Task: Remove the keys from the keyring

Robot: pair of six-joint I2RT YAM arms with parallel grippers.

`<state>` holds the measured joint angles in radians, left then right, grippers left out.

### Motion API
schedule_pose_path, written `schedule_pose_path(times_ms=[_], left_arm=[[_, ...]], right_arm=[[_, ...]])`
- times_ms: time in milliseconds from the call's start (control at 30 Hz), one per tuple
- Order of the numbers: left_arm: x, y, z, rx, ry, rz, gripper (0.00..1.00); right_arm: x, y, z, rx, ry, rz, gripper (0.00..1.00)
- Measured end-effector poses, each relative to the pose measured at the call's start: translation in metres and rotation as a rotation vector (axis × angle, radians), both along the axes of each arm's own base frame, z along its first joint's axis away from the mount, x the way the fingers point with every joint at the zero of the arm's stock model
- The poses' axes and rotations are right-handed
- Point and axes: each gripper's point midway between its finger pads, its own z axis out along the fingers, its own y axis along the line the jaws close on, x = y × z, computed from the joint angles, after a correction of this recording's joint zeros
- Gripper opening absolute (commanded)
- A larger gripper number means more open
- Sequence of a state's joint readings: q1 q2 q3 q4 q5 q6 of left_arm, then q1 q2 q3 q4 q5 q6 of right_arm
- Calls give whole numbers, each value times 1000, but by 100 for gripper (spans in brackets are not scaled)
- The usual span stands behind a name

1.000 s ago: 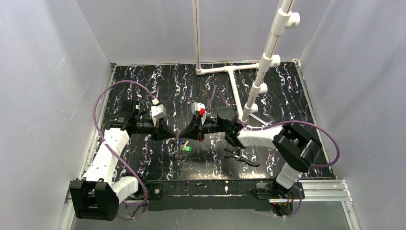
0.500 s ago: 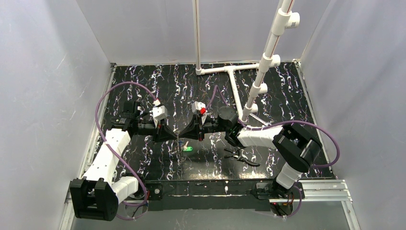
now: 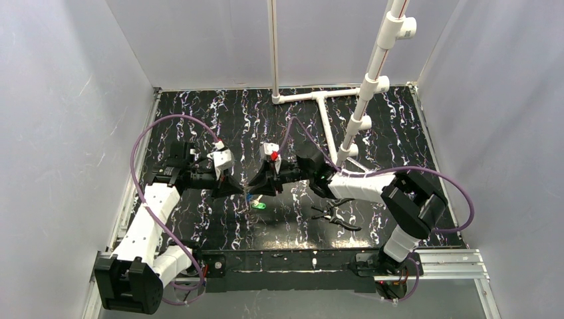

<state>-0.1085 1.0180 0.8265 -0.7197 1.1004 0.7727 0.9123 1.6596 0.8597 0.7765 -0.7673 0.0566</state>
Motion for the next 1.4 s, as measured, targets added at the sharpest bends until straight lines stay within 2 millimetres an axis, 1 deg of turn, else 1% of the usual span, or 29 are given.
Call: schedule_pose_path(times_ms=[100, 233, 367, 467, 600, 767, 1133, 1400], left_arm=[[-2, 2, -3, 40, -21, -11, 0], [-4, 4, -5, 82, -44, -31, 0], [-6, 4, -7, 112, -63, -53, 0], [-7, 4, -10, 130, -67, -65, 0], [-7, 4, -12, 146, -67, -71, 0], [-6, 5, -13, 159, -72, -69, 0], [-7, 2, -12, 177, -92, -87, 0], [-10, 0, -12, 184, -92, -97, 0]], right_arm=[[6, 1, -4, -51, -35, 4, 42], [9, 2, -5, -99, -65, 15, 43], [11, 2, -3, -135, -75, 26, 49], [8, 3, -2, -154, -70, 40, 53], [2, 3, -1, -167, -64, 69, 54], [-6, 1, -4, -193, -39, 95, 52], [-9, 8, 11, -175, -11, 96, 43], [-9, 14, 16, -172, -26, 82, 41]])
